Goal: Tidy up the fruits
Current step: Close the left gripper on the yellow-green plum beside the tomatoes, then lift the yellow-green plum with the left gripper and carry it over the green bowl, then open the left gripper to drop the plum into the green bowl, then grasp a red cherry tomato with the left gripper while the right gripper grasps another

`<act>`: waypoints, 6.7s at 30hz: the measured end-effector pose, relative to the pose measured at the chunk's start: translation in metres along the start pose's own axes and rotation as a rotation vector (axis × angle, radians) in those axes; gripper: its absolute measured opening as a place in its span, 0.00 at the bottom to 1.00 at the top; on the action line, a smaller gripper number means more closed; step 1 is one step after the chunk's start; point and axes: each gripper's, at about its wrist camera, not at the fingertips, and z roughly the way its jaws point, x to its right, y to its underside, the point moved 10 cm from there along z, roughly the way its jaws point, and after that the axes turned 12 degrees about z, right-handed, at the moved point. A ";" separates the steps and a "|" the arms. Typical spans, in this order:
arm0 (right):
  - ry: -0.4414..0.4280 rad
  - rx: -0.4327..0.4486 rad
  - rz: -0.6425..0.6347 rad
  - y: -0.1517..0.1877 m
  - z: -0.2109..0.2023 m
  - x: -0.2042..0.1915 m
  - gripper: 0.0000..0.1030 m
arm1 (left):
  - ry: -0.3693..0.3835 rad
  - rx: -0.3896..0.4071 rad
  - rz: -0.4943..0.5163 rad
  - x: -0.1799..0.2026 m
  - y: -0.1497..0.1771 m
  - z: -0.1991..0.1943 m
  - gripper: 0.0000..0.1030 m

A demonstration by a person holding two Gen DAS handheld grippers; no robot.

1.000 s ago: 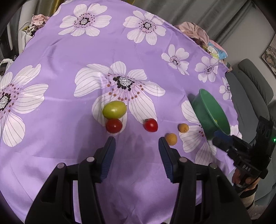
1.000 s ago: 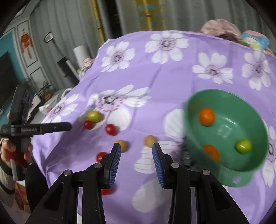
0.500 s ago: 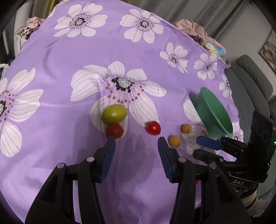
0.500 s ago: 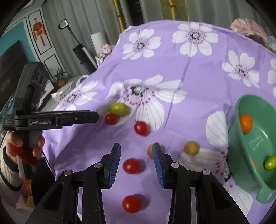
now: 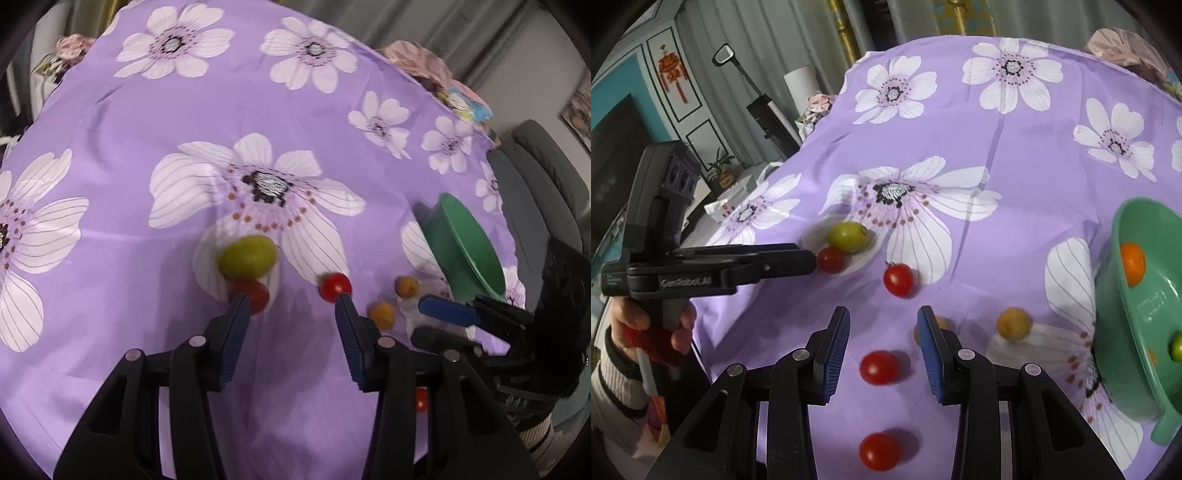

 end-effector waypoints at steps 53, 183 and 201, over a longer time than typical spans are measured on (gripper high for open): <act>-0.065 0.039 -0.063 -0.025 0.041 -0.048 0.44 | 0.130 -0.051 0.245 0.045 -0.010 -0.012 0.31; 0.288 0.393 0.435 0.009 -0.168 0.206 0.44 | 0.122 0.014 0.204 0.137 -0.056 0.020 0.68; 0.119 0.266 0.229 0.005 -0.116 0.112 0.45 | -0.013 -0.096 0.085 0.055 0.036 -0.012 0.69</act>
